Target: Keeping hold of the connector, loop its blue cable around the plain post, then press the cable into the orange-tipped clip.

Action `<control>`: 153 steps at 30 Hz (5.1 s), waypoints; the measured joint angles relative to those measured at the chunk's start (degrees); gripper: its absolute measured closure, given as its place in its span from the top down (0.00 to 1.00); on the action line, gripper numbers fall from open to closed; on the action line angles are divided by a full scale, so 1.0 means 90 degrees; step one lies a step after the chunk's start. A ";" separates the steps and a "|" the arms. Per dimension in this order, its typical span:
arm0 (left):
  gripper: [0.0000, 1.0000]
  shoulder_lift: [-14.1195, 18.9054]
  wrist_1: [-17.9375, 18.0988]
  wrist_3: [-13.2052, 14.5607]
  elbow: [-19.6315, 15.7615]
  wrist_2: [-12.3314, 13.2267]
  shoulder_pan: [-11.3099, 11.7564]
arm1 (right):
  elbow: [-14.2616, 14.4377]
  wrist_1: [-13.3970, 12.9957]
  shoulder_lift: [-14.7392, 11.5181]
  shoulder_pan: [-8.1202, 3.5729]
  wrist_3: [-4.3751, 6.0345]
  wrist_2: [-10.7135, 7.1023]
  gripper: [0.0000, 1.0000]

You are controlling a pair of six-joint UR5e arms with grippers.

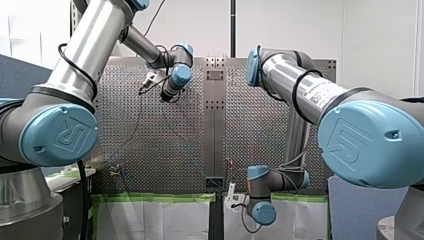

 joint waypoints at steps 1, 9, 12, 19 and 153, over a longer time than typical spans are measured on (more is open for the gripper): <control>1.00 0.0000 0.0020 0.0006 -0.0033 0.0003 0.0000 | 0.0000 0.0003 0.0000 0.0004 -0.0003 0.0000 0.00; 1.00 -0.0072 0.0105 0.0001 -0.0153 0.0024 -0.0004 | 0.0001 0.0035 0.0002 0.0021 -0.0017 0.0000 0.00; 1.00 -0.0201 0.0118 -0.0020 -0.0155 0.0030 -0.0013 | 0.0001 0.0041 0.0004 0.0022 -0.0017 0.0000 0.00; 1.00 -0.0442 0.0197 -0.0070 -0.0157 0.0050 0.0013 | 0.0002 0.0019 0.0002 0.0023 -0.0009 0.0001 0.00; 1.00 -0.3784 0.0820 -0.2072 0.0117 0.2473 -0.1441 | 0.0001 -0.0044 0.0010 0.0023 0.0014 -0.0020 0.00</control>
